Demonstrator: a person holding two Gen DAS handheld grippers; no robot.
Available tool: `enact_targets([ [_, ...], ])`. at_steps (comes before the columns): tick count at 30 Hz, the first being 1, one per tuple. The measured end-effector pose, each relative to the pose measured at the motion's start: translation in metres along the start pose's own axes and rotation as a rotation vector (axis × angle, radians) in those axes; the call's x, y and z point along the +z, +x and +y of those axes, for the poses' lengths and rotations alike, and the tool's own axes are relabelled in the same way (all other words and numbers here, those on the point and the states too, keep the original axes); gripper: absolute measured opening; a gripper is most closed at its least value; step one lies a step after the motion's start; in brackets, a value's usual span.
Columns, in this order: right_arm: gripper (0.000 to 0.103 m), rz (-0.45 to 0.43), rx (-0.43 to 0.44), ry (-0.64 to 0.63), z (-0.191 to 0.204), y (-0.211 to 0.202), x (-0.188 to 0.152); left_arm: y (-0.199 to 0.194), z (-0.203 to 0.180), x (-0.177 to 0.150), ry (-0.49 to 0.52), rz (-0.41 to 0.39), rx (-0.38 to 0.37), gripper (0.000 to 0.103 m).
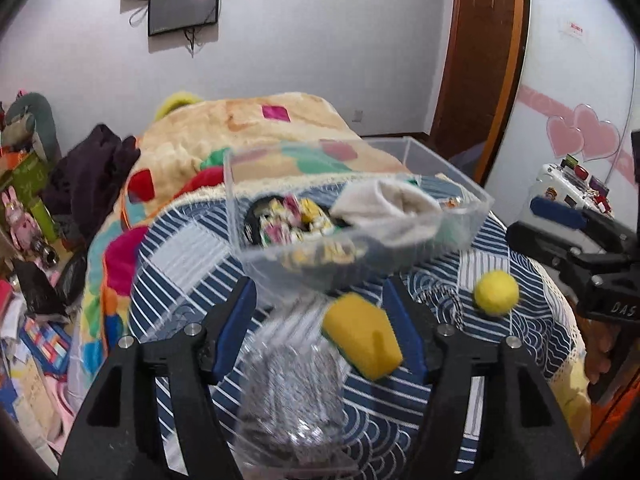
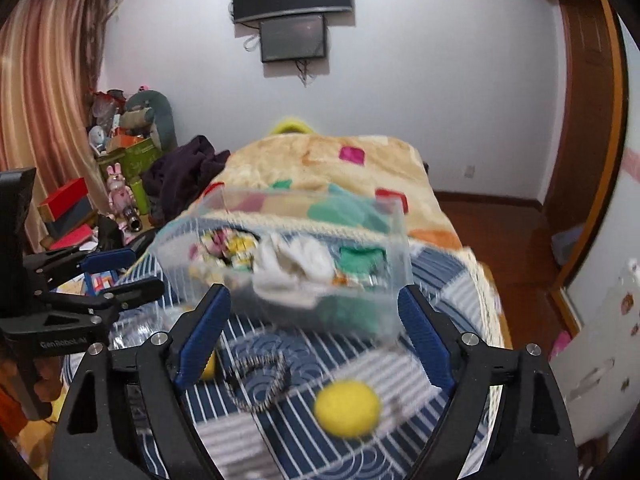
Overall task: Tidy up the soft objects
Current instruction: 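Grasp the yellow sponge with the left tool while the right tool grasps the yellow ball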
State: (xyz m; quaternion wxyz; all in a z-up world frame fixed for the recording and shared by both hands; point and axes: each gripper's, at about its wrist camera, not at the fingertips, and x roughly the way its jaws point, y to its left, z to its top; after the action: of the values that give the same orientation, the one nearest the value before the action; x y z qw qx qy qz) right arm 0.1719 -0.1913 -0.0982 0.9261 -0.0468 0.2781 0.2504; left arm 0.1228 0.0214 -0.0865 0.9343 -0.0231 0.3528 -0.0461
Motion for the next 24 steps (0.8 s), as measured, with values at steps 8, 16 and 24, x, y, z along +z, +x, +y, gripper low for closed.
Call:
enact_targets([
  [8, 0.084, 0.098, 0.005, 0.095, -0.012, 0.016, -0.039, 0.017, -0.012, -0.022, -0.024, 0.061, -0.035, 0.065],
  [16, 0.077, 0.138, -0.012, 0.123, -0.024, 0.019, -0.06, 0.037, -0.028, -0.025, -0.031, 0.083, -0.058, 0.062],
  [24, 0.044, 0.162, 0.012, 0.106, -0.02, 0.019, -0.072, 0.047, -0.028, -0.026, -0.031, 0.09, -0.074, 0.049],
])
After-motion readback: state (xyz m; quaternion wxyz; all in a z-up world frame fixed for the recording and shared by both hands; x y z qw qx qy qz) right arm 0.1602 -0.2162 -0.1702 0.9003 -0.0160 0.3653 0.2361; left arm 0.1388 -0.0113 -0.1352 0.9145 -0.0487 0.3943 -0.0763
